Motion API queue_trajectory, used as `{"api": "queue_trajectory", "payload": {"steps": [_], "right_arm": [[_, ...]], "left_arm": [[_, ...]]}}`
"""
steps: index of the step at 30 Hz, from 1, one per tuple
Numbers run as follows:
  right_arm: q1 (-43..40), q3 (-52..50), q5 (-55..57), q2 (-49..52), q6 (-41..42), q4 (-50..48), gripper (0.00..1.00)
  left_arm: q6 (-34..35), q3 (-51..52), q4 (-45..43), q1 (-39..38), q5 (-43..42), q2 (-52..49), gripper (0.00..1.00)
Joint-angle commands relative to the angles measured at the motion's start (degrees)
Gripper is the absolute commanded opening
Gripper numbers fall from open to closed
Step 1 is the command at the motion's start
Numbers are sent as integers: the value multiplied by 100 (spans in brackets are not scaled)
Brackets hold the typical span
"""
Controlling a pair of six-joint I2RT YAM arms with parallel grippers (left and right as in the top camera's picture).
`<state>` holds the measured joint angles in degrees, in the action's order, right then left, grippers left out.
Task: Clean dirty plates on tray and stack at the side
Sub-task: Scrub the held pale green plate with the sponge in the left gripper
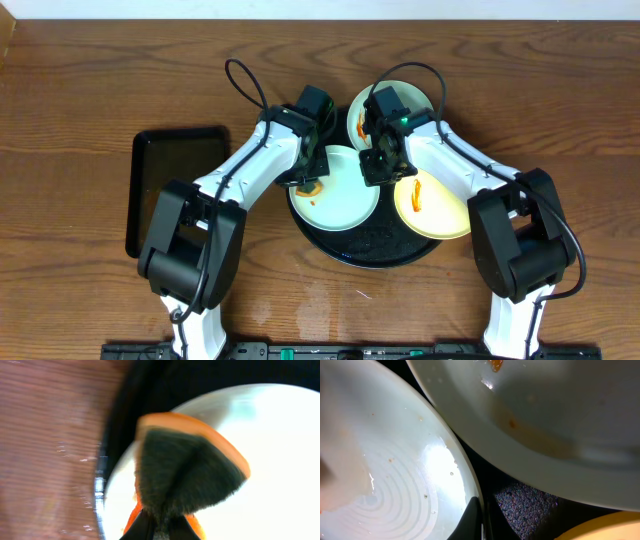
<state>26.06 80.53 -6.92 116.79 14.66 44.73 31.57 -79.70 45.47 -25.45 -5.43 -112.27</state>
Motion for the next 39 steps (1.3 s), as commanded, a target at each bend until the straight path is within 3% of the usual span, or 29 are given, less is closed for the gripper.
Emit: {"api": "queue_trajectory", "payload": {"steps": [1,19,24,30,33,39], "right_arm": [[-52,-17,-72,55,203,-4,1],[-48,-17,-411,55,400,9,1],[-50,-17,-409,55,398,11,1],[-52,-17,-411,55,358,28,1],[-42,-17,-409,55,81,42,1],[-39,4,-647,-9,-306,68,1]], "left_arm": [[72,-81,-144,0,-964,92,8],[1008,1165,-807,-350,-1141,92,7],[1010,1156,-402,-271,-310,151,7],[1003,949,76,-160,1250,361,8],[708,802,70,-160,1847,592,7],[616,581,-15,-33,1961,1207,8]]}}
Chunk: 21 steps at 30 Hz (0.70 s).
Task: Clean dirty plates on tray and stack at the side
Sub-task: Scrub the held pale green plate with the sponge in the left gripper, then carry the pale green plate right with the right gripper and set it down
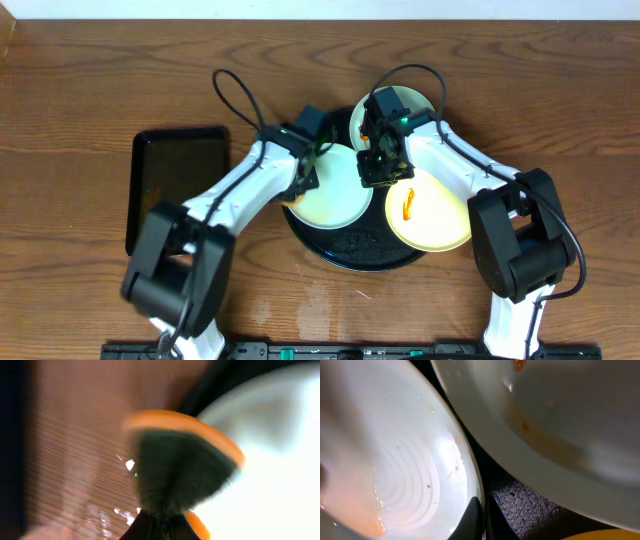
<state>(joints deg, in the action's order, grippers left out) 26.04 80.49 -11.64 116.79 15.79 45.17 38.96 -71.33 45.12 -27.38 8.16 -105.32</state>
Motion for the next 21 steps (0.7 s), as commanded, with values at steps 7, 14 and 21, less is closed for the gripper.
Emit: {"api": "queue_trajectory", "payload": {"steps": [7,14,21], "right_arm": [[109,26,-111,-446,-822,2,1],[350,214,1263,-984,-1156,48,1],[822,415,3003,-1360,-1858,44,1]], "left_arm": [[-133,-258,81,789,581,1541,8],[-448,-251,289,1665,584,2004,7],[-446,-216,575,2387,581,2002,7]]}}
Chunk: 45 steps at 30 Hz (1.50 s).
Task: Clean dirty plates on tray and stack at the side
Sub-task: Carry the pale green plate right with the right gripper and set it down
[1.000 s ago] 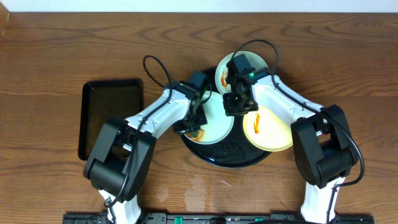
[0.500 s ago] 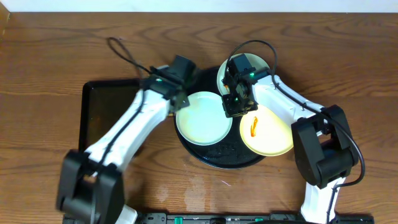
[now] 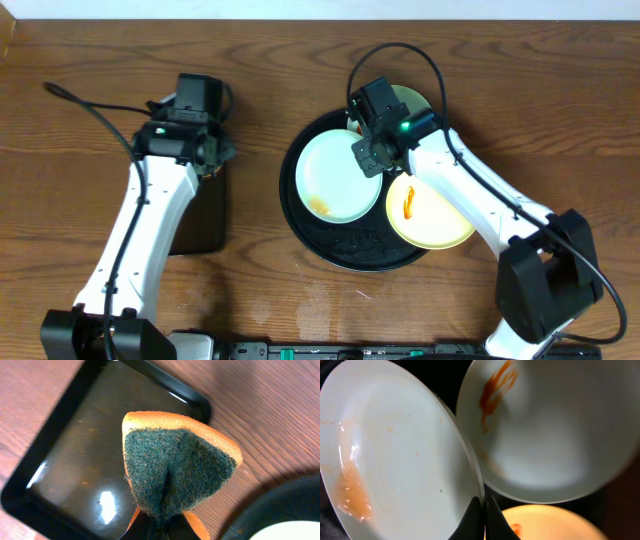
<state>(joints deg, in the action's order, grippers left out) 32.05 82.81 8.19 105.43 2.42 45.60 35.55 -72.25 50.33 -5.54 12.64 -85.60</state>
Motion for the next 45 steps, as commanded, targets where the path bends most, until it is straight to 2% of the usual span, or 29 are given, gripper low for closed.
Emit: {"api": "queue_trajectory", "payload": {"steps": [1,10,15,20,30,33,38,42,45], "right_arm": [[282,186,1156,-240,-634,-28,1],[901,186,3195,-245,-1558,-686,1],[1329,186,4269,-245,-2732,-1482,1],[1582,186,4498,-245,-3414,-2028,1],[1631,186,4492,-245,-3305,-2098,1],[1572,186,4317,-245,-2719,-2061,1],[1091,254,2500,-267,-839,-1528,1],[393,654,1508,-367,101,-986,1],[-450,1060,459,-415,557,-503,1]], "left_arm": [[-105,-125,61,251,133,31,7],[-105,-120,39,387,136,31,7],[-149,-116,42,387,136,31,7],[-149,-116,63,387,136,31,7],[-149,-116,129,387,136,31,7],[-149,-116,129,387,136,31,8],[-149,-116,131,387,136,31,7],[-149,-116,136,387,133,31,8],[-146,-116,157,387,133,31,8]]}}
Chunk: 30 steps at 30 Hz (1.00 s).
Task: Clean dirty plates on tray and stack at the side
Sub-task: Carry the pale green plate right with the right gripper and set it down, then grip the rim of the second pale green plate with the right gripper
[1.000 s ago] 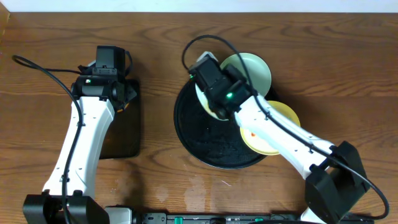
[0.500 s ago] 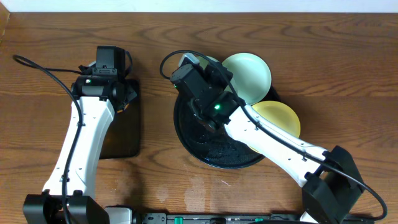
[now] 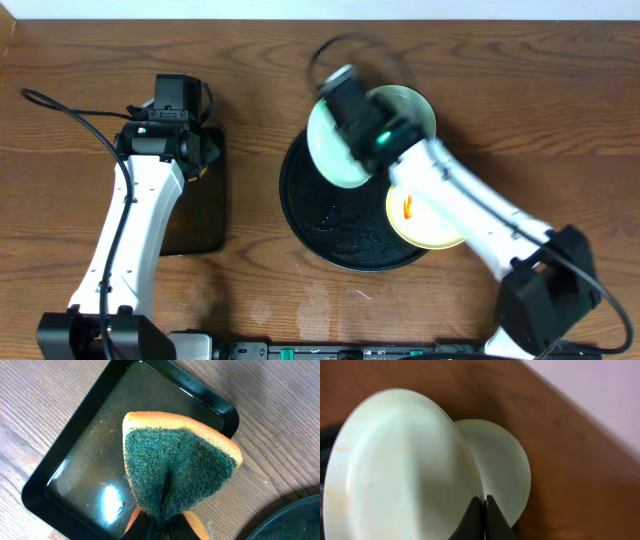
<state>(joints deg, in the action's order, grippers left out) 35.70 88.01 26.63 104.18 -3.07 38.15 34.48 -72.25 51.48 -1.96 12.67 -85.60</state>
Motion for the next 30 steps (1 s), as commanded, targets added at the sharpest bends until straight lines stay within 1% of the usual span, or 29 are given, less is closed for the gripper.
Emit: {"api": "queue_trajectory", "payload": {"steps": [1,3,6,9,11,13,15,17,20,23,25,26,28,29,30], "right_arm": [[-1097,636,-1698,-293,1213,356,1],[-1770,763,-2468,-293,1331,507,1],[-2988,745,-3947,-273,1303,562,1],[-3978,686,-4763,-216,1154,667,1],[-4494,579,-4878,-188,1152,688,1],[-4983,376,-4850,-184,879,660,1],[-5335,107,-4850,-184,529,520,1],[-5628,-160,-4819,-184,452,315,1],[-5904,-424,-4833,-184,597,120,1],[-5974,-546,-4830,-184,599,107,2],[-5904,-573,-4870,-184,597,122,6],[-5855,-573,-4920,-184,590,133,13],[-5637,-573,-5095,-184,459,149,32],[-5490,-573,-5095,-184,463,146,38],[-5348,-573,-5084,-184,468,146,41]], "left_arm": [[-39,-116,48,28,131,31,7],[-39,-116,52,28,131,31,7],[-39,-116,52,28,131,31,7],[-39,-114,57,28,131,31,8],[-39,-114,55,28,131,31,7],[-39,-114,55,28,131,31,7],[-39,-114,52,28,131,31,8],[-39,-114,52,28,131,28,8],[-39,-111,55,28,131,31,7],[-37,-111,55,28,131,31,8],[-37,-111,50,28,131,31,7],[-37,-111,48,28,131,31,7],[-37,-111,46,28,131,31,7],[-37,-111,46,28,131,31,7],[-35,-111,46,28,131,31,7]]}}
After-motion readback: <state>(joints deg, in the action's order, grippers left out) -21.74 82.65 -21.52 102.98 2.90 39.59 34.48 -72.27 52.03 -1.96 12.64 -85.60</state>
